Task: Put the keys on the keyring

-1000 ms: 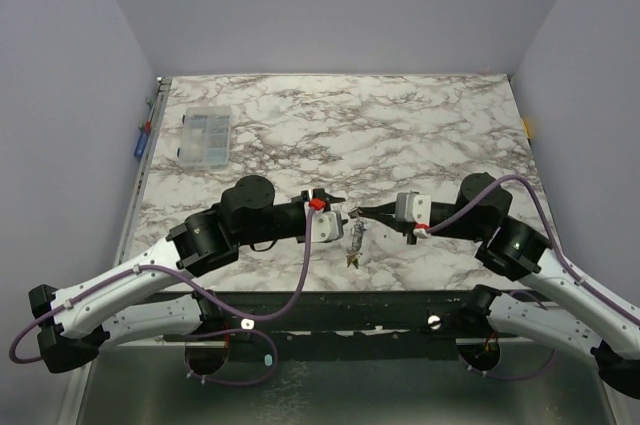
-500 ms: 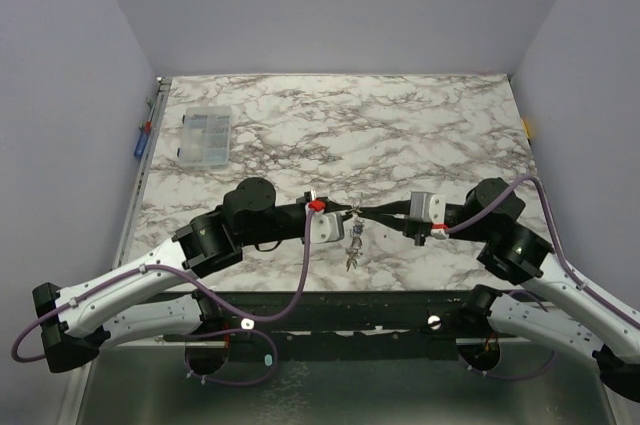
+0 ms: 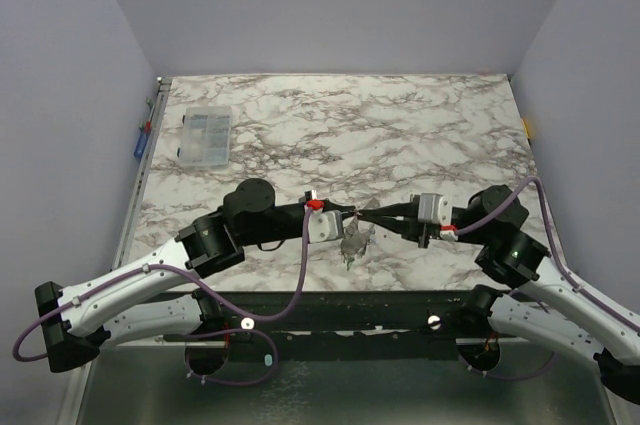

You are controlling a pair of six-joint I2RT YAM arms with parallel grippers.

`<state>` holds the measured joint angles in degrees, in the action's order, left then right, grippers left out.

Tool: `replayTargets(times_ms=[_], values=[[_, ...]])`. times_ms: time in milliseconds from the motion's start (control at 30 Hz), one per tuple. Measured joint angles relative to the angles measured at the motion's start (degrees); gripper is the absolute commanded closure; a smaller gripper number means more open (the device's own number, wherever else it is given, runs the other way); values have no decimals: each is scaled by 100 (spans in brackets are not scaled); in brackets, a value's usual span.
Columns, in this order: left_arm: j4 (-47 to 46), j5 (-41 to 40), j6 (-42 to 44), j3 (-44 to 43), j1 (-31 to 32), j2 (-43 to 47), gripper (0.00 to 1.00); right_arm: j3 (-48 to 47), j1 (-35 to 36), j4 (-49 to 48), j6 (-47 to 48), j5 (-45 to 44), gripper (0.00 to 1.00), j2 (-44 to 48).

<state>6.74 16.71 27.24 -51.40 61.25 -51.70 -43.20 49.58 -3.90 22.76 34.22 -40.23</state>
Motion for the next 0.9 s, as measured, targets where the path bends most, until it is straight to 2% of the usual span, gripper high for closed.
replayTargets(times_ms=[167, 500, 700, 900], values=[[-216, 39, -155, 107, -2, 0, 100, 328, 0, -619, -275, 0, 99, 59], [-848, 146, -691, 409, -20, 2, 99, 1137, 9, -2516, -979, 0, 99, -103], [-990, 138, -852, 409, -37, 85, 72, 1252, 20, -3088, -1121, -7, 99, -144], [-988, 103, -898, 409, -13, 363, 64, 1255, 24, -2979, -1126, -26, 99, 59]])
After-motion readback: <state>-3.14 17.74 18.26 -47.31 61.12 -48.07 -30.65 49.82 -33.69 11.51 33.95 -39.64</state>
